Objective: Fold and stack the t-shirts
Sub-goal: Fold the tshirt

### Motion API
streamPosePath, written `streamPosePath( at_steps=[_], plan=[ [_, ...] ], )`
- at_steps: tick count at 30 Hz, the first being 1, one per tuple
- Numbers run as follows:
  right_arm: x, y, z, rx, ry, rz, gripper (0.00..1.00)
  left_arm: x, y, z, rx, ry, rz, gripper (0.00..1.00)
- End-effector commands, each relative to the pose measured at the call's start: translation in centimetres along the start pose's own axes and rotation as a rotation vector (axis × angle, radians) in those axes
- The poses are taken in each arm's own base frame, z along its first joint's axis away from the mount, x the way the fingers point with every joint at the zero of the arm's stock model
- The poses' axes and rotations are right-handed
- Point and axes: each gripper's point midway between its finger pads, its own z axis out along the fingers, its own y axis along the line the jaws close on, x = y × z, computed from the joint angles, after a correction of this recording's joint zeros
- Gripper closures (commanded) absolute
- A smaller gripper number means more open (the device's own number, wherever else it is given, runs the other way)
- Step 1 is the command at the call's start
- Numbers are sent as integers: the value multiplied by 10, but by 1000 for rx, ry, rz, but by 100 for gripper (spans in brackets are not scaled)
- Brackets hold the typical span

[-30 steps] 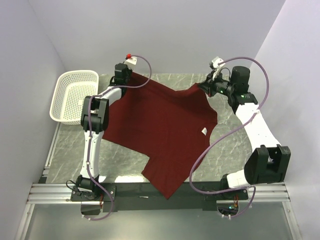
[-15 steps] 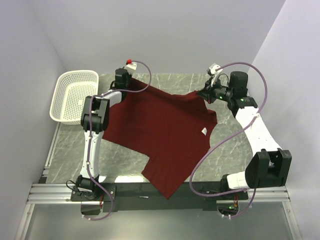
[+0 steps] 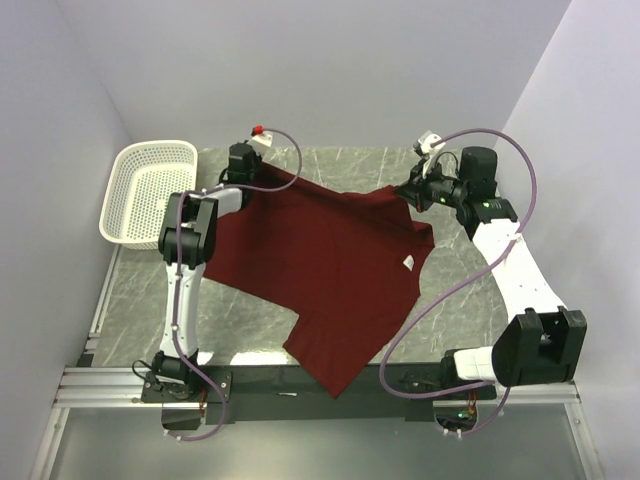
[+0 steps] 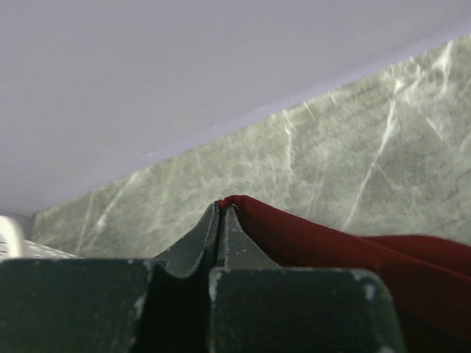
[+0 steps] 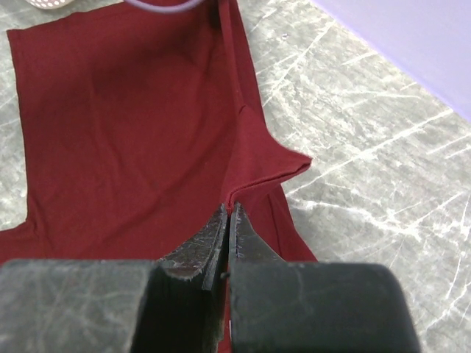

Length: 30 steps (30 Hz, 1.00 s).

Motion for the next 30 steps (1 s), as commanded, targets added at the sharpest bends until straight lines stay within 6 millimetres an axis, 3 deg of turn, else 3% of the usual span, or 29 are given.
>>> streamPosePath(
  at_steps=[1, 8, 25, 30],
  plan=[
    [-13, 2, -7, 24, -31, -45, 100, -68, 44, -16, -97, -146, -23, 100],
    [-13, 3, -9, 26, -33, -44, 100, -84, 56, -25, -117, -179, -23, 100],
    [-8, 14, -18, 6, -9, -69, 100, -68, 52, -34, -111, -150, -19, 100],
    [0, 8, -17, 38, 13, -75, 100, -63, 52, -38, -115, -144, -21, 100]
  ],
)
